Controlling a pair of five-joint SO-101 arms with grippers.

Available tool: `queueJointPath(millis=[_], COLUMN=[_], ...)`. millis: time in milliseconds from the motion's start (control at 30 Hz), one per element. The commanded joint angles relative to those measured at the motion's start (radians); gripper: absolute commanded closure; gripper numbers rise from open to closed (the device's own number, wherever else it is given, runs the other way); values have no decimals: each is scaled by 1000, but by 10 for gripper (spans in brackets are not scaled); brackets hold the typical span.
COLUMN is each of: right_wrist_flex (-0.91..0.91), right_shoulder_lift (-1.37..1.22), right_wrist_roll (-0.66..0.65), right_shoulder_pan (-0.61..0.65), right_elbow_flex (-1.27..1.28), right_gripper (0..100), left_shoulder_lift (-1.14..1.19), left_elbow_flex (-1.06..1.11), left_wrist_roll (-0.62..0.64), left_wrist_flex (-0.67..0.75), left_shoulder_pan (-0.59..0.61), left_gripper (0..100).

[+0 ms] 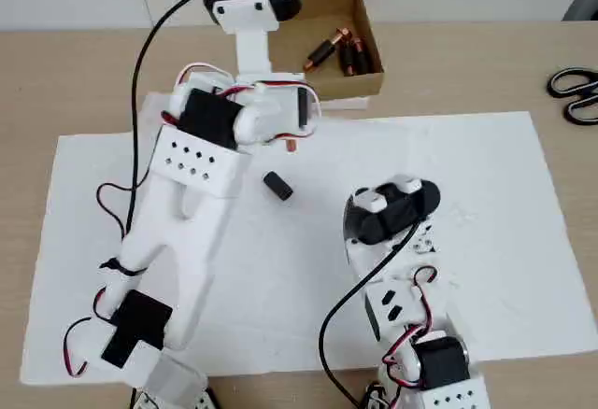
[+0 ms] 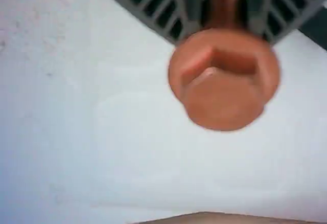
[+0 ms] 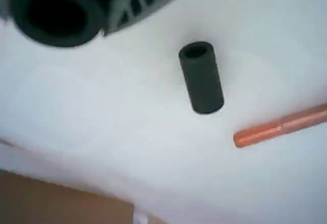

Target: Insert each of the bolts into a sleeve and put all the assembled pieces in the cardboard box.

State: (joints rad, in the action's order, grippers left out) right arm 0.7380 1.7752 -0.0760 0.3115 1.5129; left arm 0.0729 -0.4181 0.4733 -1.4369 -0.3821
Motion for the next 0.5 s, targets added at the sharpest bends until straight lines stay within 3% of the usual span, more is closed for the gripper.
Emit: queueJointPath(millis=[0,467], right_wrist_flex=[68,108], right_shoulder_lift=[42,41], right_wrist_roll=[-9,-3], right_shoulder_pan=[5,8], right_elbow_flex=[-5,12], right_gripper=[995,995], left_shoulder_lift=[-61,-233], left_elbow_flex=[-12,128], left_wrist_roll=[20,48], left_wrist_flex=[35,78], left_shoulder_pan=[-64,-123], left_gripper=[994,994])
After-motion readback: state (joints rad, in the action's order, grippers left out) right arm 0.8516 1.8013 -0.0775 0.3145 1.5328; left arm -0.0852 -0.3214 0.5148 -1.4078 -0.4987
